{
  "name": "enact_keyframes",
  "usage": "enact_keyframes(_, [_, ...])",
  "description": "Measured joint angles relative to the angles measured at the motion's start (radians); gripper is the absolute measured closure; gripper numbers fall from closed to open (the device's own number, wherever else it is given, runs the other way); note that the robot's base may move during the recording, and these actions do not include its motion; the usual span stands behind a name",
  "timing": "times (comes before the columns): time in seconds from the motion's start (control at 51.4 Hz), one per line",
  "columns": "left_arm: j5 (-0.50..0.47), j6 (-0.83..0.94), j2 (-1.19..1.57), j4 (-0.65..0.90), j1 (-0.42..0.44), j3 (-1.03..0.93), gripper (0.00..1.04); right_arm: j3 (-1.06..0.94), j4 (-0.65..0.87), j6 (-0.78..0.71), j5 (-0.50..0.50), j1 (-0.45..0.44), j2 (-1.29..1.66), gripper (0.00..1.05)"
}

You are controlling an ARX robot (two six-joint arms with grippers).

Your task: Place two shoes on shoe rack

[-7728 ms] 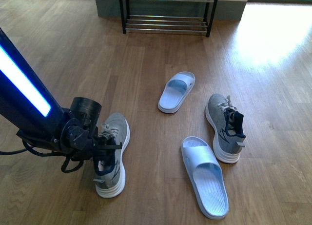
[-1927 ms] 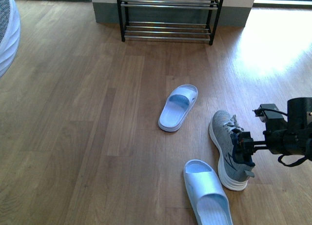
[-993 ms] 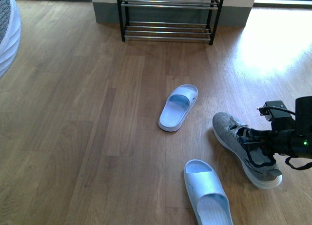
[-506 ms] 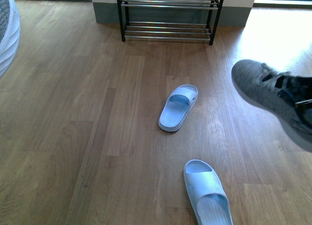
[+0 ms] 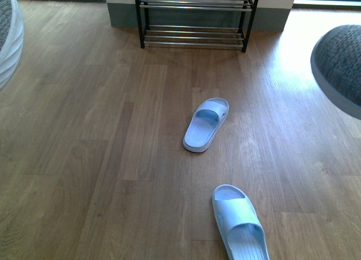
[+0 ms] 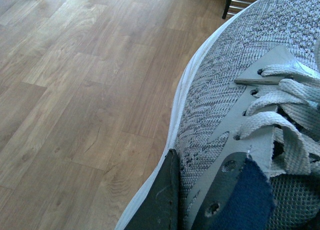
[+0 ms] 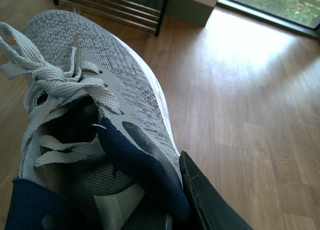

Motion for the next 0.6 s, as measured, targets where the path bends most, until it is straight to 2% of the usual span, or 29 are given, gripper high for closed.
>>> enact_keyframes(0.058, [0.000,0.000,0.000,0.000,0.000,0.000,1.03,-0.018,-0.076,0.004,0.020,0.012,-0.137,1.03])
enact_keyframes(0.117, [0.000,0.000,0.000,0.000,0.000,0.000,1.03,-0.018,-0.079,0.005,0.020,0.014,-0.167,1.03])
enact_keyframes(0.603, [0.000,0.000,0.000,0.000,0.000,0.000,1.03,-0.022,-0.081,0.018,0.024,0.016,-0.174,1.03])
